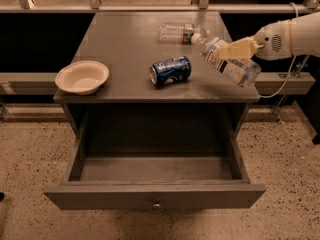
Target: Pick blue plastic bottle from top drawer and place on counter
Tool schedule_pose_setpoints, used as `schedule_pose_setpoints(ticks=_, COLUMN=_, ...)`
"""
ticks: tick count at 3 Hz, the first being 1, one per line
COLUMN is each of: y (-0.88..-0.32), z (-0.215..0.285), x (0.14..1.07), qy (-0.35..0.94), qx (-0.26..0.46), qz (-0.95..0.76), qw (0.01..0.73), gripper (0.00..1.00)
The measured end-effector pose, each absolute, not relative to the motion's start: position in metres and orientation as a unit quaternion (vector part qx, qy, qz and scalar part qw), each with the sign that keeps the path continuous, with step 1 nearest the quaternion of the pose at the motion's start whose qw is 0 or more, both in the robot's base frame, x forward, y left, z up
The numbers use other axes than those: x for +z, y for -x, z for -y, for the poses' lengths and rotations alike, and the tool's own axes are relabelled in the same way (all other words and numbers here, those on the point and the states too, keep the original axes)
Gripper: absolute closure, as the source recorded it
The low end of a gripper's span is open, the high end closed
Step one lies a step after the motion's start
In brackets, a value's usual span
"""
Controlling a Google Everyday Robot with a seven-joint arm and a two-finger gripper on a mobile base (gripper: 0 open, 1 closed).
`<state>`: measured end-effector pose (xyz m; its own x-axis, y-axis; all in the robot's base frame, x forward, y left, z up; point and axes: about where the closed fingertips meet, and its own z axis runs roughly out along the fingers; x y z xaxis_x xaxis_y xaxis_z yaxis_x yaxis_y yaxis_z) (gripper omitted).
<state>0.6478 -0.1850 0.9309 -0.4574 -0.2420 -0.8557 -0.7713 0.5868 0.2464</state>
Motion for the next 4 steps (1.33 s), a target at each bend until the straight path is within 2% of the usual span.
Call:
schedule_pose_setpoints(ticks=1, y=-0.664, z=0.188, x=0.913, qy=0.244, qx=0.323, qz=-0.827, qw=0.390, gripper=1.00)
schedule_pose_setpoints(ticks=2, y=-0.677, z=0.186, x=0.891, qy=0.186, qx=0.321, qz=-0.846, qw=0.382, gripper=0.87)
schedule_pose_setpoints(ticks=4, y=-0.687, z=0.179, x=0.863, qy=0.156, qx=0.311, qz=-0.853, qw=0.389, gripper=0.41)
